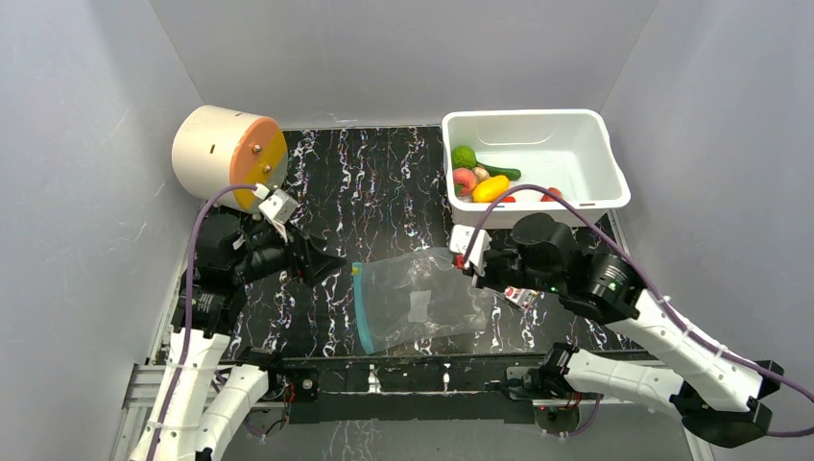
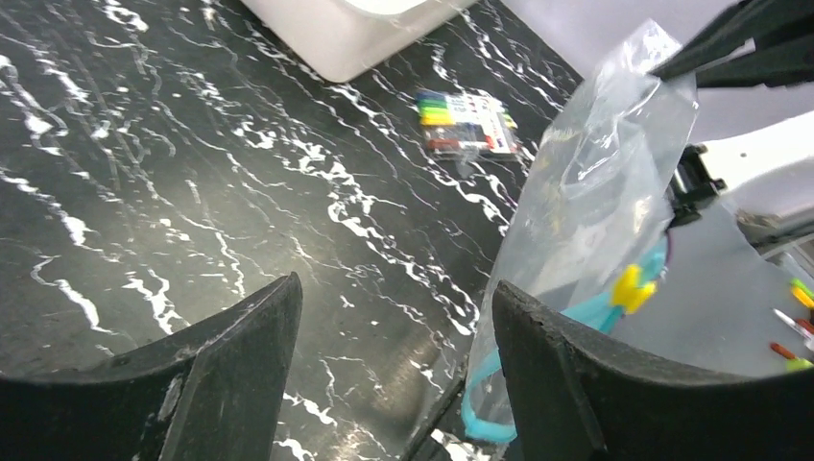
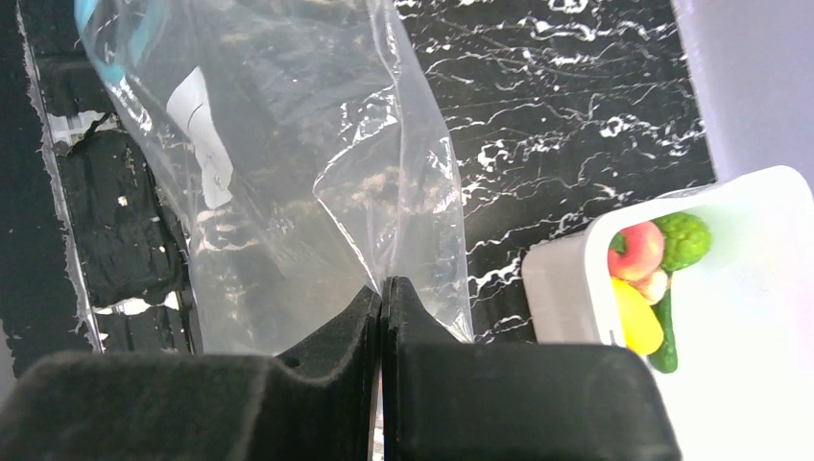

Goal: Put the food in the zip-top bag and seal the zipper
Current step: Open the zipper of the food storage bag at the center of the board.

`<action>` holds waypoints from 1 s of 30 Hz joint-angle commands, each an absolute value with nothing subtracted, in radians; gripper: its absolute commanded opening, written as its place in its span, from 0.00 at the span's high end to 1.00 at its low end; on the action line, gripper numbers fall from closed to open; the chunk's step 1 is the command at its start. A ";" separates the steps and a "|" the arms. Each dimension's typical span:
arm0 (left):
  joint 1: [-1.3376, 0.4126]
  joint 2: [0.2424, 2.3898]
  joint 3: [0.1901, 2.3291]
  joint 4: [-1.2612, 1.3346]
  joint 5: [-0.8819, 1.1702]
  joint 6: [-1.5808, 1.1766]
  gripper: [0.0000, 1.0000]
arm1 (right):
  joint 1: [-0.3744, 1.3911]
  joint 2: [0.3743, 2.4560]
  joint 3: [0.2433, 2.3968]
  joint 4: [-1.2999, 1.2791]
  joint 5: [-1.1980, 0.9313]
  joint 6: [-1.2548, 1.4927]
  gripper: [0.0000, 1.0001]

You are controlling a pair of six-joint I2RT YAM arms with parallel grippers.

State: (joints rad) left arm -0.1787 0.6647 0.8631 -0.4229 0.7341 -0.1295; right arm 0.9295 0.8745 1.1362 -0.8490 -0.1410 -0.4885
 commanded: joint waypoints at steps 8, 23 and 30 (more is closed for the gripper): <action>-0.202 0.602 0.774 -0.257 1.047 -0.187 0.29 | 0.933 0.773 1.258 -0.809 -0.112 -0.530 1.00; -0.251 0.504 0.643 -0.036 1.174 -0.227 0.18 | 0.933 0.817 1.310 -0.700 -0.092 -0.369 1.00; -0.258 0.487 0.628 -0.031 1.177 -0.216 0.19 | 0.934 0.818 1.315 -0.688 -0.090 -0.353 1.00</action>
State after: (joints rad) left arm -0.2523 0.5007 0.6338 -0.0738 1.1389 -0.2276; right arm 0.9295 0.8272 1.2629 -0.7708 -0.1036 -0.3813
